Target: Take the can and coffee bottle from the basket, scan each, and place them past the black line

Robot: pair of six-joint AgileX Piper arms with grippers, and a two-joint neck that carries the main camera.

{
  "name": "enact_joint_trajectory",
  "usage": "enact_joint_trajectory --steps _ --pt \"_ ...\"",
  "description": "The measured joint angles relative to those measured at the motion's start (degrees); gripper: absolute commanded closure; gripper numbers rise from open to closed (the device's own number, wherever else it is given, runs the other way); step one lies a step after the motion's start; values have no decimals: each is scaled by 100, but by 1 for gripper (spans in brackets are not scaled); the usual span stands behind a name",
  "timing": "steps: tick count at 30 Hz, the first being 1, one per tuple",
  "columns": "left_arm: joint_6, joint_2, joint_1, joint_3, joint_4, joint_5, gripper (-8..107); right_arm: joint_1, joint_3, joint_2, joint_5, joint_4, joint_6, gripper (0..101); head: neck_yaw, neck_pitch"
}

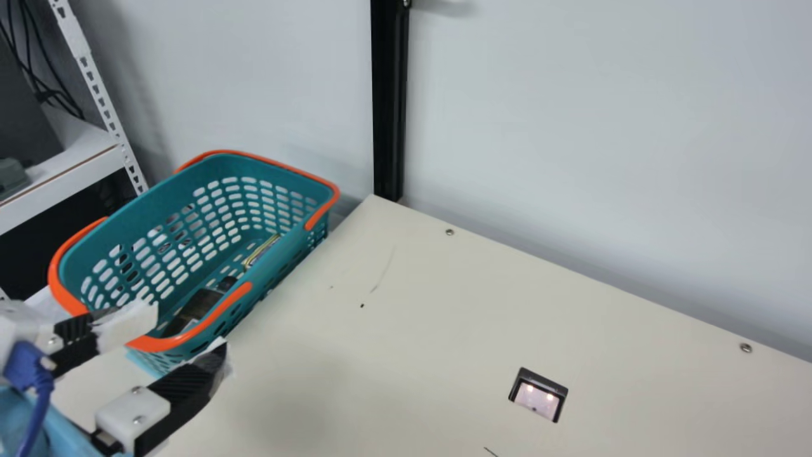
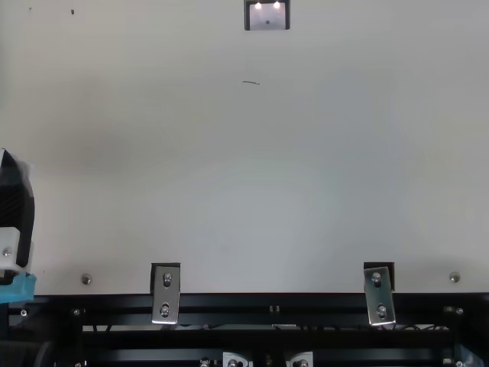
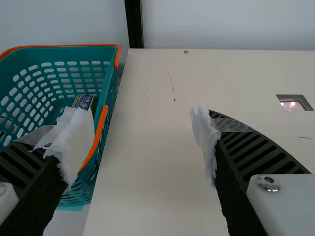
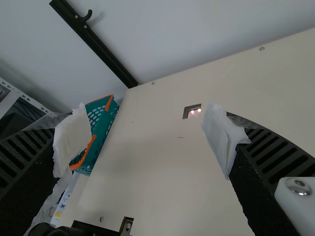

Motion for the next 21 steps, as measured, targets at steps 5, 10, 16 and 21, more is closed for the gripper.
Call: enact_joint_trajectory --steps 5,10,16,21 --pt "0 0 0 0 0 0 9 0 0 0 0 0 0 0 0 0" --pt "0 0 10 0 -12 0 9 0 0 0 0 0 0 0 0 0" --pt "-108 258 160 -132 25 -95 9 0 0 0 0 0 0 0 0 0" --pt "-331 871 392 -494 309 -483 9 0 0 0 0 0 0 0 29 0"
